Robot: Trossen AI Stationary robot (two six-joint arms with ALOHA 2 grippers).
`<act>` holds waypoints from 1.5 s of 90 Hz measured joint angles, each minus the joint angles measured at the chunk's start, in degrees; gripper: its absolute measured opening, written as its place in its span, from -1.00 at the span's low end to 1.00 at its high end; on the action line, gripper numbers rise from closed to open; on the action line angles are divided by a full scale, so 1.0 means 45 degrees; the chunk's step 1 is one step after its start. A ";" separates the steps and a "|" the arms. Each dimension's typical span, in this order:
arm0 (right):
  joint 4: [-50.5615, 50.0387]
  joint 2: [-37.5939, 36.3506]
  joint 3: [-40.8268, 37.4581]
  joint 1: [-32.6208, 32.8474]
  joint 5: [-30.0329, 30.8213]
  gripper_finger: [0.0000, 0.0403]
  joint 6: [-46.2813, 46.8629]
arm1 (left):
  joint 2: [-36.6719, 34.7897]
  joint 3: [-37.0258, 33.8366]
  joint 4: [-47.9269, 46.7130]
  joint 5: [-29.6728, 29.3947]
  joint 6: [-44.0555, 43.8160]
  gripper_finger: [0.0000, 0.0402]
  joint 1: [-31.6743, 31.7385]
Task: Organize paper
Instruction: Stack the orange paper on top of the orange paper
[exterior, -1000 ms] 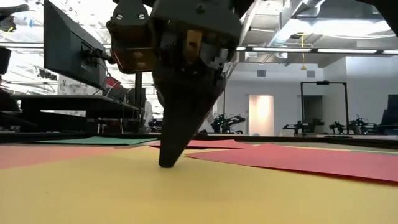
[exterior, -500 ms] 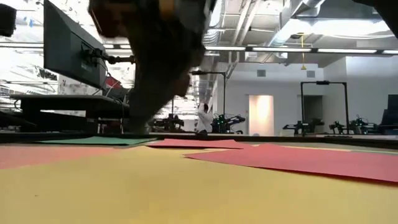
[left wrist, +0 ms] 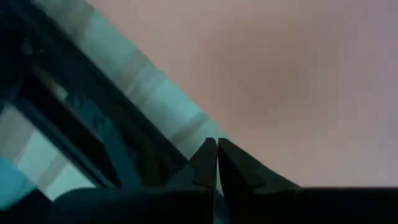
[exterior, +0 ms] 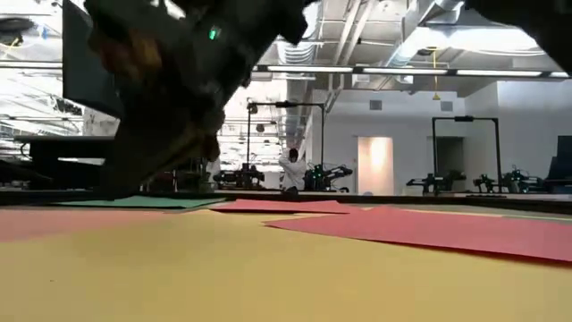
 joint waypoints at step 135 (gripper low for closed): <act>-0.1216 0.0782 0.0083 -0.0718 0.0572 -1.00 -0.0141 | -0.0005 -0.2116 0.2391 0.1630 0.4208 -1.00 0.1111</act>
